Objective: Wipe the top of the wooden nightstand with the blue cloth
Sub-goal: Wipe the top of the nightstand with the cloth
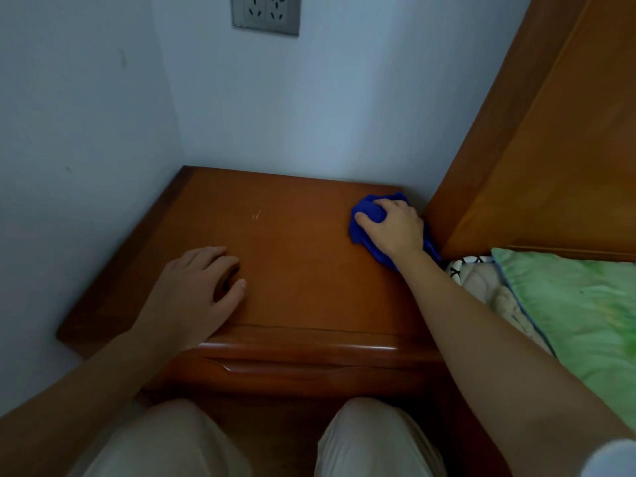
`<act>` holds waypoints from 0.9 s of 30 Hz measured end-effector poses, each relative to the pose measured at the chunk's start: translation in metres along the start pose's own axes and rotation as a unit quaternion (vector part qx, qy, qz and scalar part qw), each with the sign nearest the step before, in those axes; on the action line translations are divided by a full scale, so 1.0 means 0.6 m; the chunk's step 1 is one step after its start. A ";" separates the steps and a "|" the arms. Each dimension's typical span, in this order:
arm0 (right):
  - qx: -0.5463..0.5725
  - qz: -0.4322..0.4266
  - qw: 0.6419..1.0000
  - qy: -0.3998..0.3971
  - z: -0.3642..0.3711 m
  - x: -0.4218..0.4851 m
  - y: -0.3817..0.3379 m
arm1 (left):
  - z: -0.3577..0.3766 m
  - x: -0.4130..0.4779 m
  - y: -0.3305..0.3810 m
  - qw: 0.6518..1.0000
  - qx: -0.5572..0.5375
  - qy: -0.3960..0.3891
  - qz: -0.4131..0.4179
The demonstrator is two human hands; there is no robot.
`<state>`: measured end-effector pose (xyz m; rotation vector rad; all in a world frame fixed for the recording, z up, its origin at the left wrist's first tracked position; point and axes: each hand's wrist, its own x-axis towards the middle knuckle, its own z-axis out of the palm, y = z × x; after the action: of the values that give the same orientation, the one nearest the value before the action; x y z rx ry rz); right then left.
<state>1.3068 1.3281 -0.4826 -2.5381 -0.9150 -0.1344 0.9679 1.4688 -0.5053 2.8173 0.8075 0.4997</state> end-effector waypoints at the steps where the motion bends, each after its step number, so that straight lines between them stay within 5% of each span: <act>1: -0.002 -0.004 1.000 -0.004 0.004 -0.002 -0.010 | -0.001 -0.002 0.002 1.000 -0.001 -0.002 -0.002; 8: 0.107 -0.285 0.946 -0.113 0.018 -0.101 -0.011 | 0.000 -0.006 0.000 1.000 -0.005 0.005 0.000; 15: 0.008 -0.078 0.997 0.014 0.026 -0.007 -0.033 | 0.000 -0.005 0.002 1.000 -0.010 0.009 -0.003; 22: 0.100 -0.285 0.948 -0.096 0.050 -0.046 -0.044 | 0.008 -0.004 -0.006 1.000 -0.011 0.015 -0.001; 27: 0.016 -0.089 0.996 -0.002 0.052 0.020 -0.063 | 0.005 -0.002 -0.002 1.000 -0.012 0.012 -0.005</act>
<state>1.2907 1.3744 -0.4942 -2.4257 -1.1355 -0.1672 0.9672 1.4692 -0.5087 2.7887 0.8139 0.5394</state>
